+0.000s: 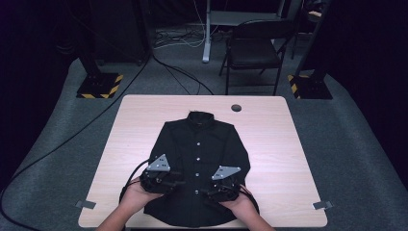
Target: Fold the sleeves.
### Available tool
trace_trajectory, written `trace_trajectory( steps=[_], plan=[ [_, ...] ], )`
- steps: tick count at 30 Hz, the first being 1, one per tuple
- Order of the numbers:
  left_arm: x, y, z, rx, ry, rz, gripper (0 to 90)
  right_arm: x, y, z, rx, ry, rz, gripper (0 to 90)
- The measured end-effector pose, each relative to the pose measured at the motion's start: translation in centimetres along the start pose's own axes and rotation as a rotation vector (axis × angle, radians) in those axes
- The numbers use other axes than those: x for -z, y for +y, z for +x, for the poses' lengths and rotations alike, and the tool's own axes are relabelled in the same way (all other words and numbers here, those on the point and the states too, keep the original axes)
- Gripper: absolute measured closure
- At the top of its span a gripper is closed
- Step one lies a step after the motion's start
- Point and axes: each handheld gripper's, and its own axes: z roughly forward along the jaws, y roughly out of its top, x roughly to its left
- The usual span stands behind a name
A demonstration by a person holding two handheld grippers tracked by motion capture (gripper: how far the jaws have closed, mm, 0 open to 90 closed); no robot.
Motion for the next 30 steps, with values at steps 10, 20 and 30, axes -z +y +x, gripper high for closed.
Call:
trace_trajectory(
  steps=[10,20,30],
  plan=[
    [-0.6,-0.3,-0.2,0.0,0.009,-0.04,29.9,0.1,0.4,0.4,0.021,0.004,0.024,31.9],
    [-3.1,-1.8,2.2,0.013,0.067,0.013,24.7,1.4,1.0,-0.6,0.048,-0.053,-0.011,28.1],
    [-4.7,-3.1,3.4,-0.025,0.12,0.016,19.9,1.3,-0.1,-3.0,0.003,-0.106,0.021,25.8]
  ],
)
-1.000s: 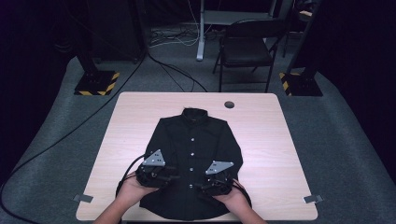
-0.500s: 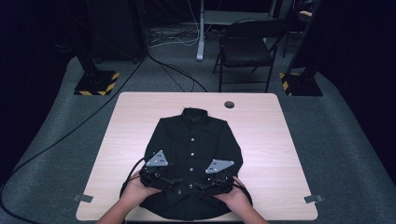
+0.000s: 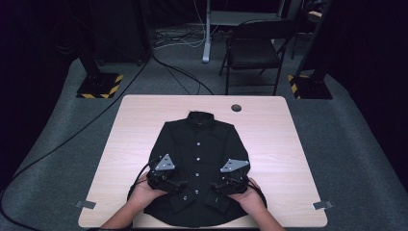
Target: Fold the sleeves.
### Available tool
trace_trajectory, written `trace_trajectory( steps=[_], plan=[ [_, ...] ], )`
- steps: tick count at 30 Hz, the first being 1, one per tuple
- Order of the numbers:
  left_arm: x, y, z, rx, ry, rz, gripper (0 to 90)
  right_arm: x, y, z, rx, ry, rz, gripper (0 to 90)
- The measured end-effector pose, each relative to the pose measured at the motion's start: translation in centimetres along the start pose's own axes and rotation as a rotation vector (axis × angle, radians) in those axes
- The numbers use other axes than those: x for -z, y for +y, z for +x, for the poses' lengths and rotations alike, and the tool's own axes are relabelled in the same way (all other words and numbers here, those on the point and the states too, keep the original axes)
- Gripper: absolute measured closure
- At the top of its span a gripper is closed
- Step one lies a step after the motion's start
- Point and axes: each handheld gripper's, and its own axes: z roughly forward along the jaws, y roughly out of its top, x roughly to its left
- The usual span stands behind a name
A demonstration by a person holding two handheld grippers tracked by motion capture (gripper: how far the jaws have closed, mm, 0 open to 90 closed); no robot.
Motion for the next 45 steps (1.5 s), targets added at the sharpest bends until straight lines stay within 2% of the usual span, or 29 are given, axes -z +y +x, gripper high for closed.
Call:
trace_trajectory(
  steps=[2,8,13,17,23,26,30,33,35,36,38,40,42,43,45],
  plan=[
    [-0.2,-0.3,0.0,-0.003,-0.003,0.012,19.5,-0.2,-0.2,-0.1,-0.001,-0.003,0.011,24.6],
    [-0.2,-0.8,-0.1,-0.002,-0.013,-0.001,18.5,-0.2,-0.3,0.0,0.02,-0.002,0.023,23.5],
    [-0.3,-0.8,-0.6,-0.004,-0.008,0.0,18.5,0.0,-0.4,0.0,0.026,0.016,0.035,23.4],
    [-0.4,-0.8,-1.4,0.0,-0.005,-0.001,18.5,0.3,-0.5,0.0,0.036,0.011,0.055,23.4],
    [-0.3,-0.9,-2.8,-0.01,-0.019,0.0,18.3,1.4,-1.6,0.6,0.044,0.021,0.045,22.7],
    [-0.2,-0.9,-3.1,-0.015,-0.027,0.008,18.3,1.9,-2.2,1.0,0.053,0.03,0.044,22.3],
    [0.1,-0.4,-3.6,-0.011,-0.054,0.062,18.7,2.3,-2.3,1.3,0.062,0.049,0.064,21.6],
    [0.4,0.1,-3.1,-0.022,-0.05,0.066,19.9,2.5,-1.7,1.1,0.058,0.073,0.107,23.3],
    [0.6,0.4,-2.8,-0.026,-0.044,0.06,20.0,2.6,-1.3,0.7,0.07,0.068,0.105,23.1],
    [0.9,1.0,-1.7,-0.002,-0.028,0.032,20.0,2.7,-1.0,0.4,0.074,0.053,0.097,22.9],
    [0.9,1.5,-0.5,0.014,-0.009,0.008,19.9,2.7,-0.5,-0.4,0.064,0.034,0.078,22.2],
    [0.7,1.7,0.8,0.02,0.025,0.007,19.9,2.5,0.0,-1.3,0.035,0.015,0.053,21.6],
    [0.1,1.6,2.3,0.065,0.051,0.007,20.3,2.0,0.5,-2.4,0.014,-0.012,0.041,21.4],
    [0.1,1.6,2.3,0.065,0.051,0.007,20.7,2.0,0.5,-2.4,0.014,-0.012,0.041,21.4],
    [-0.5,1.4,3.1,0.078,0.07,0.006,20.9,1.1,0.6,-3.6,-0.004,-0.04,0.046,21.5]
  ],
)
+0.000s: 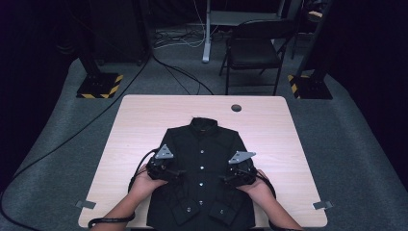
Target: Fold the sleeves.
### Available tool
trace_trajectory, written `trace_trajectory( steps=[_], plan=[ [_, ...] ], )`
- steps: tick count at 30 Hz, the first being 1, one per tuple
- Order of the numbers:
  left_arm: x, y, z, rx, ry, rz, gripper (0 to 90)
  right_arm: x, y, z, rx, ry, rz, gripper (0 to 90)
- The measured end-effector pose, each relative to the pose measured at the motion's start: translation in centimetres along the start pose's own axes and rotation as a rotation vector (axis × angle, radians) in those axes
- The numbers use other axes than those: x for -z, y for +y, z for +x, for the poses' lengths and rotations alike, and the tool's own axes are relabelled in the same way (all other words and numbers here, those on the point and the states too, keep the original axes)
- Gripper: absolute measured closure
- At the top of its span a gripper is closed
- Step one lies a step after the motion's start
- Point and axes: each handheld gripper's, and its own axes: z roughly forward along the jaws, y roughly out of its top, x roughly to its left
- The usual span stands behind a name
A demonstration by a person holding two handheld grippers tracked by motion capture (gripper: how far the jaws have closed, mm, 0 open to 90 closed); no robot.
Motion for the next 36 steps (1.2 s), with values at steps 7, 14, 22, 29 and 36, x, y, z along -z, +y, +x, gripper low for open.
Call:
trace_trajectory(
  steps=[7,14,22,29,36],
  plan=[
    [-0.9,-1.0,0.2,-0.022,0.007,-0.013,20.3,-1.1,-0.7,-0.5,-0.002,0.0,0.0,19.7],
    [-0.5,-1.6,-0.6,-0.048,0.014,-0.013,19.9,-0.8,-1.3,-0.3,0.001,0.005,-0.014,18.9],
    [0.0,-2.1,-1.4,-0.049,0.005,-0.012,19.7,-0.4,-1.7,0.3,0.0,0.005,-0.012,18.0],
    [0.3,-2.3,-1.8,-0.057,-0.002,-0.011,19.7,-0.2,-1.8,0.8,0.011,0.014,0.008,15.6],
    [0.6,-2.6,-2.2,-0.061,-0.006,-0.01,19.7,0.0,-2.1,1.0,0.017,0.021,0.003,15.5]
  ],
)
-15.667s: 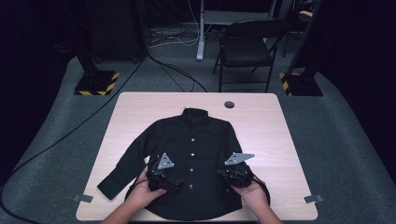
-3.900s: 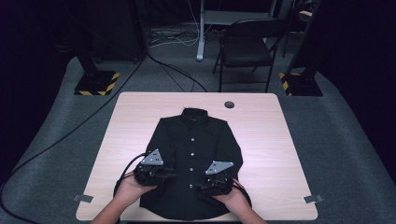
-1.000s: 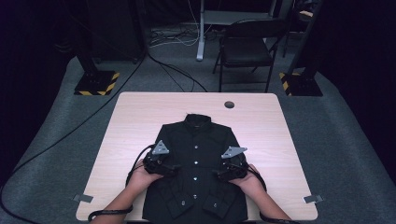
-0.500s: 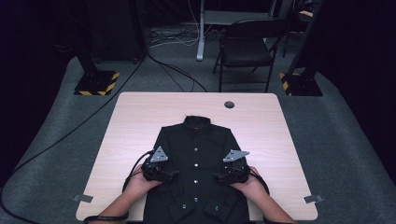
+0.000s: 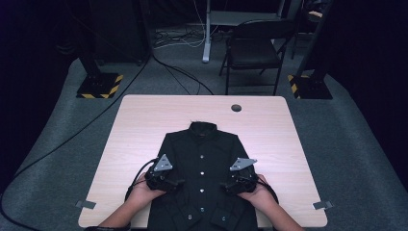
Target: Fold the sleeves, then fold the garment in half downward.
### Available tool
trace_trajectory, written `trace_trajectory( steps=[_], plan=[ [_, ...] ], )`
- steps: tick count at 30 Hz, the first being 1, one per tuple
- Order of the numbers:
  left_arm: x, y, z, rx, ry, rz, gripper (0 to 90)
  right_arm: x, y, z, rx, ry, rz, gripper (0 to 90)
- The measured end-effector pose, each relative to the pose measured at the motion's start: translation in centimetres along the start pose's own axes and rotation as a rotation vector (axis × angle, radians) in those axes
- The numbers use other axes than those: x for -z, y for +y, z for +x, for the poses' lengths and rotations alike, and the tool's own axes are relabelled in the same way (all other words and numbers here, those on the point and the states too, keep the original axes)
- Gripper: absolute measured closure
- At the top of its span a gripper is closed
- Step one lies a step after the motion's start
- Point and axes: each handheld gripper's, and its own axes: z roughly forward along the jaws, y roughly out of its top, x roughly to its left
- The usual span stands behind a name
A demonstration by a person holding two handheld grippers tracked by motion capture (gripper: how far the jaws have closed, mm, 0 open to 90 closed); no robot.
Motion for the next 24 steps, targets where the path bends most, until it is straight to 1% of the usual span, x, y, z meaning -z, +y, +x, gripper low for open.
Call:
trace_trajectory(
  steps=[9,14,18,22,24],
  plan=[
    [0.5,-0.5,-1.1,-0.007,-0.009,0.001,19.8,0.6,-0.5,0.8,0.011,0.011,0.017,14.6],
    [0.7,-0.6,-1.4,-0.011,-0.014,0.004,19.6,0.8,-0.6,1.3,0.024,0.016,0.033,12.5],
    [0.8,-0.7,-1.7,-0.015,-0.021,0.004,19.6,0.9,-0.7,1.5,0.024,0.02,0.041,12.5],
    [0.9,-0.7,-1.8,-0.022,-0.026,0.011,19.6,1.0,-0.7,1.6,0.024,0.02,0.044,12.5],
    [1.0,-0.6,-1.8,-0.027,-0.036,0.029,19.6,1.0,-0.6,1.6,0.029,0.027,0.052,11.6]
  ],
)
